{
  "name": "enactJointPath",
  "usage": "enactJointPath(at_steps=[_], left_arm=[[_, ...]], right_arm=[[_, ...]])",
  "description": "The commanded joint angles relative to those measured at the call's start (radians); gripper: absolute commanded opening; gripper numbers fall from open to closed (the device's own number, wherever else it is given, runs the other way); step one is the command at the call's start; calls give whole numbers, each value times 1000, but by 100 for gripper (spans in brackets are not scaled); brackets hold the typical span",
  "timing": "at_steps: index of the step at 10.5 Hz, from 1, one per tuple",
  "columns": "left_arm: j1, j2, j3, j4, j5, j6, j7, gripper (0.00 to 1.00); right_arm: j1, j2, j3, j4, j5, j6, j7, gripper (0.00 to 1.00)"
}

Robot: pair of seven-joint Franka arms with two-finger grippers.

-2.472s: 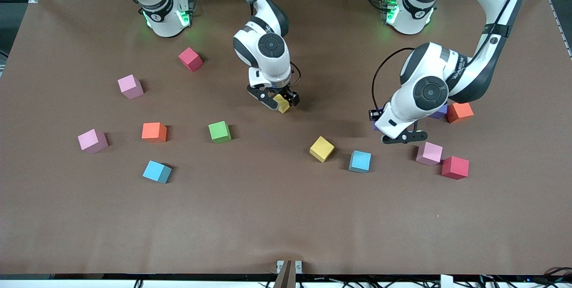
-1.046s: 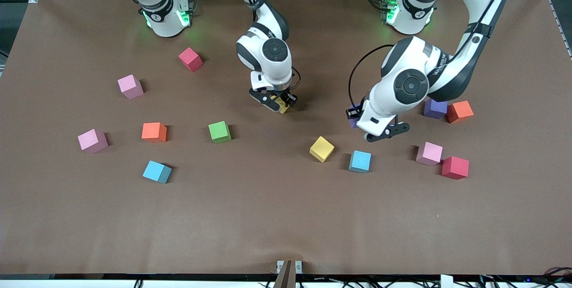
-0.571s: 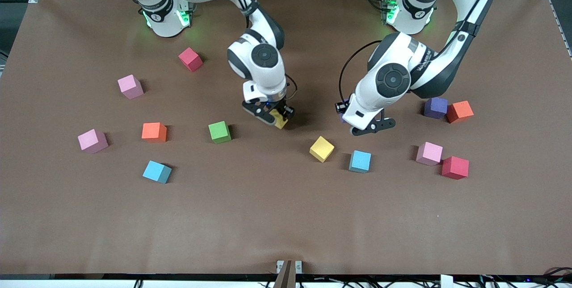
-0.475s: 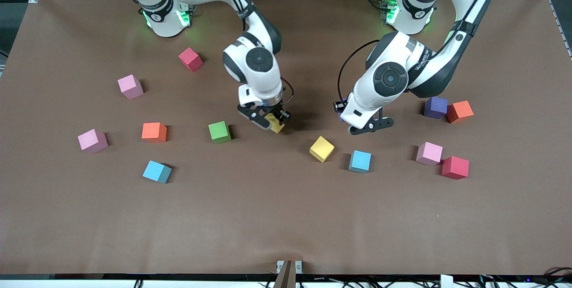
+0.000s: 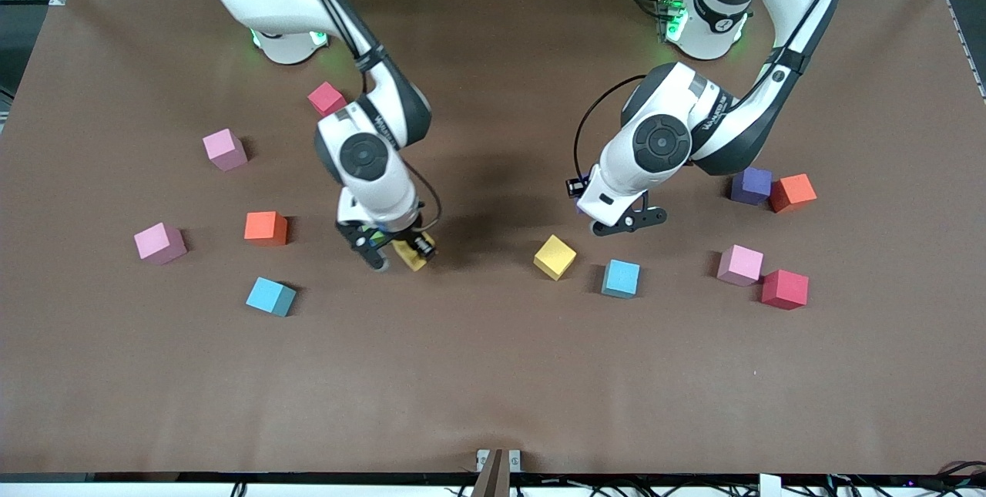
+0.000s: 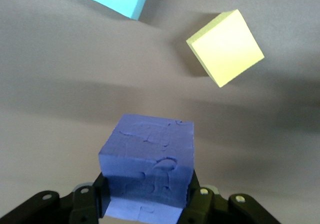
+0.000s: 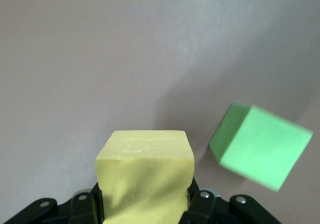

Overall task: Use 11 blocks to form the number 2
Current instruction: 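Carry the purple cube with the left gripper while the right gripper carries yellow, then lower the purple cube onto the table with the left gripper and release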

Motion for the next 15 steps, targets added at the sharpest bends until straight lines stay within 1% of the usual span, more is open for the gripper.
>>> enactJointPath(at_steps=[1,3,5,6,7,8,9,10,13,14,15], left_arm=[[-69,29,4,22,12,0,-13,19],[-141,55,4,15,8,32,-53,19],[-210,86,4,9,8,59,-142,19],[-250,98,4,-14,11,75,-189,19],[-291,91,4,-68,9,136,-225,19],[-300,74,3,-127,11,201,-257,19],[-313,71,-3,-153,11,210,-274,19],[-348,74,-14,-155,9,211,-295,19],[-447,91,-16,-167,-2,240,-325,19],[-474,115,-16,-160,-3,258,-341,19],[-475,129,-16,-172,-3,304,-348,20]], right_arm=[[-43,-24,15,-5,-8,-13,-2,0],[-70,-41,15,-5,-8,-51,6,0],[-99,-42,15,-4,-8,-53,-3,0],[-99,-41,15,-5,-8,-47,-2,0],[-102,-44,16,-5,-8,-53,-7,0],[-103,-52,15,-5,-8,-56,-26,0],[-114,-55,16,-7,-8,-65,-58,0],[-111,-52,16,-7,-6,-71,-77,0],[-96,-62,24,-7,-6,-85,-135,0],[-96,-62,24,-4,-8,-85,-161,0],[-93,-70,25,1,-8,-85,-165,0]])
